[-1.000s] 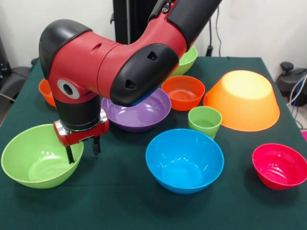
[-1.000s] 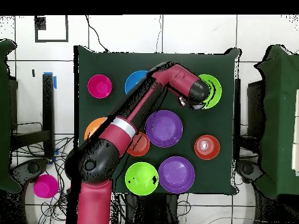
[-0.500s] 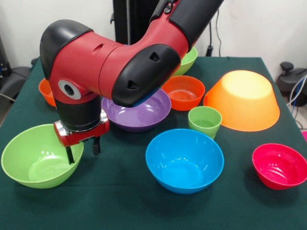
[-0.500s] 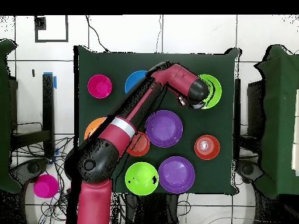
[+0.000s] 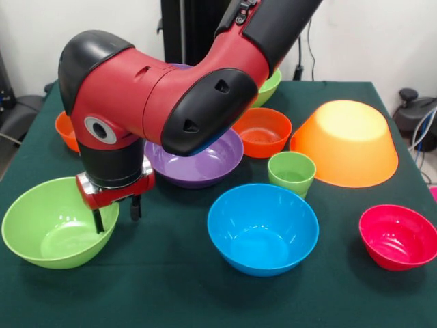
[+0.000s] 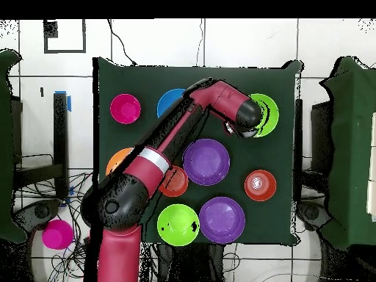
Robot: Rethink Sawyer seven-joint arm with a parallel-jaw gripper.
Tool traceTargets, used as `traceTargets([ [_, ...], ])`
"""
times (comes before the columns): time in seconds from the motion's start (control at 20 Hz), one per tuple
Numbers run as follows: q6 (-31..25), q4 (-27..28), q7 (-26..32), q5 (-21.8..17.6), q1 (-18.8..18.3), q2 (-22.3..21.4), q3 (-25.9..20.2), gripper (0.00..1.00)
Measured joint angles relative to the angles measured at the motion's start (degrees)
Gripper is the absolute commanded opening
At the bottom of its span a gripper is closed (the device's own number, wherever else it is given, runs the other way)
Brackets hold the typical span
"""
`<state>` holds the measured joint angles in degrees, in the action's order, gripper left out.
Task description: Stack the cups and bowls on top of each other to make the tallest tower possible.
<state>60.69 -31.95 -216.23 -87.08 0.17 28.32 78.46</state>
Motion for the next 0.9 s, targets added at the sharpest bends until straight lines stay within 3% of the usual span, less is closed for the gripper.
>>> traceTargets([
  [0.9, 0.00, 0.01, 0.00, 0.38, -0.79, 0.08, 0.31, 1.00],
])
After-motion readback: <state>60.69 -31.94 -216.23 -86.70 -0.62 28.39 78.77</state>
